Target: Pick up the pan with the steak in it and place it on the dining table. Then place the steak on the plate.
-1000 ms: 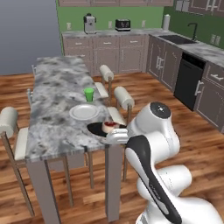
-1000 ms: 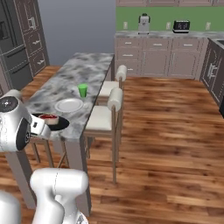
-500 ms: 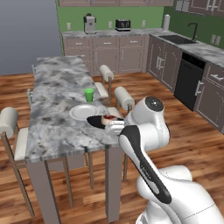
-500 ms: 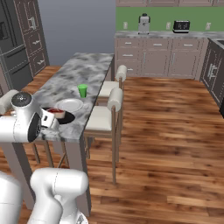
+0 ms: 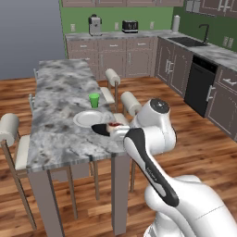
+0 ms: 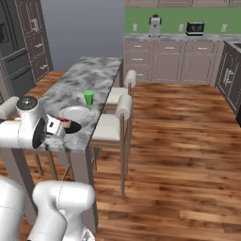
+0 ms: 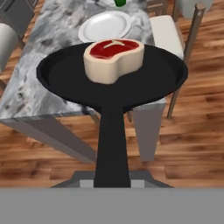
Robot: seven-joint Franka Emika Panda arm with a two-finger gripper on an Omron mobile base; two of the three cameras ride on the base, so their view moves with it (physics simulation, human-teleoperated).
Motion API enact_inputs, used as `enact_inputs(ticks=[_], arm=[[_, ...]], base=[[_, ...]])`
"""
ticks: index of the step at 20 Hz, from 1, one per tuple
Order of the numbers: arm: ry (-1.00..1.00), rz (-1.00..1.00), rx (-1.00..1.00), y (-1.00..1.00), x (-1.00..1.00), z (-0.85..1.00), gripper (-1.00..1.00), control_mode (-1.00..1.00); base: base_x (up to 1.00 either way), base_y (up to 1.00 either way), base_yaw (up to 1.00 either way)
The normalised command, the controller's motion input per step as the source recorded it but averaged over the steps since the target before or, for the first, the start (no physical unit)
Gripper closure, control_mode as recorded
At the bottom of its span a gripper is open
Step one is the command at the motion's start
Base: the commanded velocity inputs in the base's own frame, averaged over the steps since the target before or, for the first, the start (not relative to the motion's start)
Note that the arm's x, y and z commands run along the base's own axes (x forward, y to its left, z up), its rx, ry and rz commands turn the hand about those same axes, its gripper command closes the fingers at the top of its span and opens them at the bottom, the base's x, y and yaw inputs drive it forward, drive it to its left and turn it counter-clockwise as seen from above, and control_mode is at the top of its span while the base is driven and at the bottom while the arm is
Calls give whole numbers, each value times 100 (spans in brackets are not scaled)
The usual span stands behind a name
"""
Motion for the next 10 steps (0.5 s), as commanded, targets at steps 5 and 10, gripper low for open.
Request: enact_inputs(ticks=[5,10], arm=[[-1,3,0,3,3,-46,100,-100],[-1,4,0,3,17,-41,100,-100]], base=[[0,0,0],[0,0,0]])
